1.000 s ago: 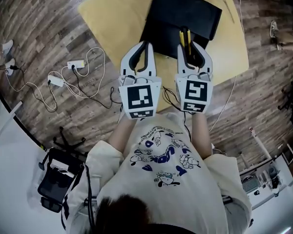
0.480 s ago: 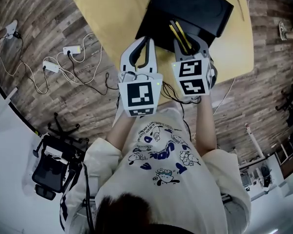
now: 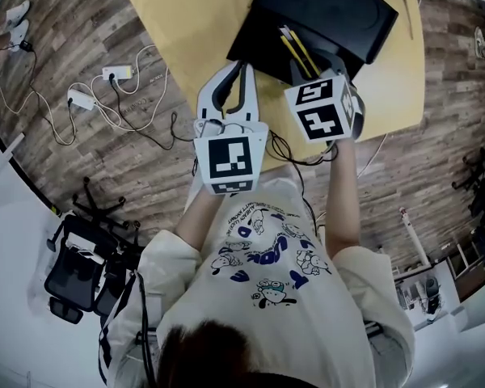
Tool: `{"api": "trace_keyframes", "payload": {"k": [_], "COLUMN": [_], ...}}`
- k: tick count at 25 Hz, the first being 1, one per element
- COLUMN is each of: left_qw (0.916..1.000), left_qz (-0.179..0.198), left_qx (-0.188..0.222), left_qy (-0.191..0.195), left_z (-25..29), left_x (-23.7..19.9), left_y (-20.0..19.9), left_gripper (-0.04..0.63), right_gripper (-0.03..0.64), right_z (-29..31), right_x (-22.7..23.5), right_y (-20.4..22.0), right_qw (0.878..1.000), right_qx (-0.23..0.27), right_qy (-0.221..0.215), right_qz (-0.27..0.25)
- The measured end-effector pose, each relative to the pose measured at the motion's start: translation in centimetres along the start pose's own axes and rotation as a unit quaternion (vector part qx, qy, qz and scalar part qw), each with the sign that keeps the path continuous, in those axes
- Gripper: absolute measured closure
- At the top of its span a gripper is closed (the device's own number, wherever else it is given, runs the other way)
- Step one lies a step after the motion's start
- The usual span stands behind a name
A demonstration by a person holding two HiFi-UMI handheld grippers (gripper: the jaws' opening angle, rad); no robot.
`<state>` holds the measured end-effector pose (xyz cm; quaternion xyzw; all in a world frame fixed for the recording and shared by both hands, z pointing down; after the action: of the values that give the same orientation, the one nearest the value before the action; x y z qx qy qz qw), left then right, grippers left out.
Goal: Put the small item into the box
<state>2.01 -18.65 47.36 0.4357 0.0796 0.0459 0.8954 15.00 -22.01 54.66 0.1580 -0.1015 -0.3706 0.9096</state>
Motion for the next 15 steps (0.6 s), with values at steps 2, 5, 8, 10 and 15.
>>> {"api": "trace_keyframes", "payload": {"k": [2,5,8,10,15], "left_qw": [1.0000,1.0000,0.9999,0.9999,0.9998], "left_qz": [-0.002,-0.005,-0.008,-0.010,-0.012], "left_qx": [-0.002,0.000,0.002,0.004,0.010], "left_qy": [-0.002,-0.005,-0.010,-0.011,-0.010], "left_z": [0.0,-0.2,-0.4,-0.7,-1.4], "left_x": [0.0,-0.2,-0.6,-0.8,-1.4], "left_y": [0.2,0.4,0.6,0.6,0.2], "left_gripper": [0.571,0.571,0.571,0.571,0.571], "right_gripper": [0.489,0.489,0.488,0.488,0.480], "right_z": [0.3,0.7,1.0,1.0,-0.2], "right_x": [0.2,0.3,0.4,0.3,0.4], "right_y": [0.2,0.2,0.3,0.3,-0.6], "right_qw": [1.000,1.000,1.000,1.000,0.999], "right_qx": [-0.009,-0.015,-0.017,-0.011,0.021], "right_qy": [-0.001,0.000,0.003,0.003,0.008], "right_qz": [0.000,0.005,0.014,0.019,0.039]}}
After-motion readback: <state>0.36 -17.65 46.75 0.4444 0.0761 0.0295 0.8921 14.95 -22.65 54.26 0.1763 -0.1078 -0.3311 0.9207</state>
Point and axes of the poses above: the fingertips, and each gripper's own axes: z forward along the fingers, x to its right, y out of its underside, the point moved 5 cm from there along -z, backward along the fingers, and after that the axes turned 5 degrees about -y, right-handed, at the moved point
